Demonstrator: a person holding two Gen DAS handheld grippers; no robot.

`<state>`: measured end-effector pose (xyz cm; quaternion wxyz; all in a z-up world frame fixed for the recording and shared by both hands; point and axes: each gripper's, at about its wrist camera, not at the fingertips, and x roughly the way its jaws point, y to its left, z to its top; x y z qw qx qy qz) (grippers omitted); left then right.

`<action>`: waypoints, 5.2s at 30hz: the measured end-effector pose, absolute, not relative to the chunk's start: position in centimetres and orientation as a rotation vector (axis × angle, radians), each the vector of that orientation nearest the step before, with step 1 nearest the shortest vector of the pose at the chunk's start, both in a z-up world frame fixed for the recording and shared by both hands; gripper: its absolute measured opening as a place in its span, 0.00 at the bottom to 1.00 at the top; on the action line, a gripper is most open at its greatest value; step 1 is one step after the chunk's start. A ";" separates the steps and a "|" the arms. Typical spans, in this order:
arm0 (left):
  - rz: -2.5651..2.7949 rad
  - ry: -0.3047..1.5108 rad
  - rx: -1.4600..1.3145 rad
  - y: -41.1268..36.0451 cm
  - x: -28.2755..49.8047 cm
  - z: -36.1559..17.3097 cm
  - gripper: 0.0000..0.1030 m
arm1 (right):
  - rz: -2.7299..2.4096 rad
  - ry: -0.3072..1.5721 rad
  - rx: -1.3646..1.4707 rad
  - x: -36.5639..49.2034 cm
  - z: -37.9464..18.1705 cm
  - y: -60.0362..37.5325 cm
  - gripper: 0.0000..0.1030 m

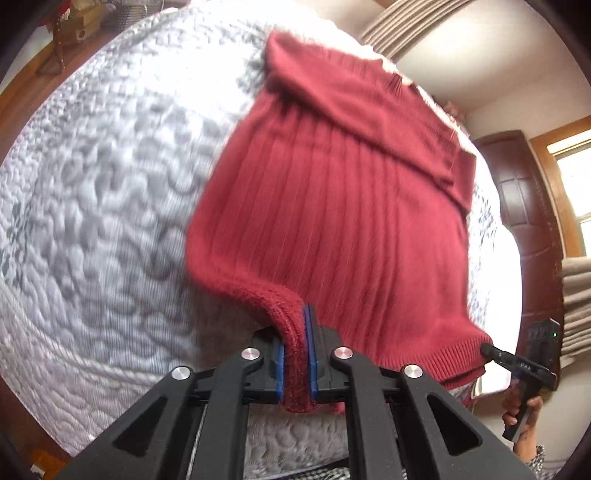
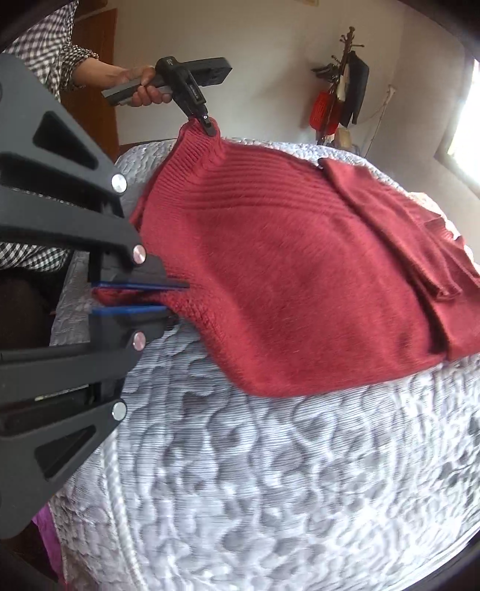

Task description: Fold small clothes

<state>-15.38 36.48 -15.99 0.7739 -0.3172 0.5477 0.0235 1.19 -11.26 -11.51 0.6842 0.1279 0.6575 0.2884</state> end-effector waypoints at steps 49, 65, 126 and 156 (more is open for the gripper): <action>0.140 1.184 -0.258 39.8 5.3 -17.4 0.64 | 0.651 1.350 -0.086 20.4 -12.8 -5.0 0.65; 0.059 1.220 -0.214 38.6 6.1 -19.9 0.12 | 0.712 1.377 -0.223 20.5 -15.9 -1.3 0.06; 0.229 1.001 -0.432 46.9 24.9 -18.7 0.07 | 0.556 1.275 0.000 40.6 -13.7 2.9 0.06; 0.126 1.166 -0.276 34.7 10.5 -17.3 0.48 | 0.634 1.398 0.002 21.0 -14.8 -4.9 0.49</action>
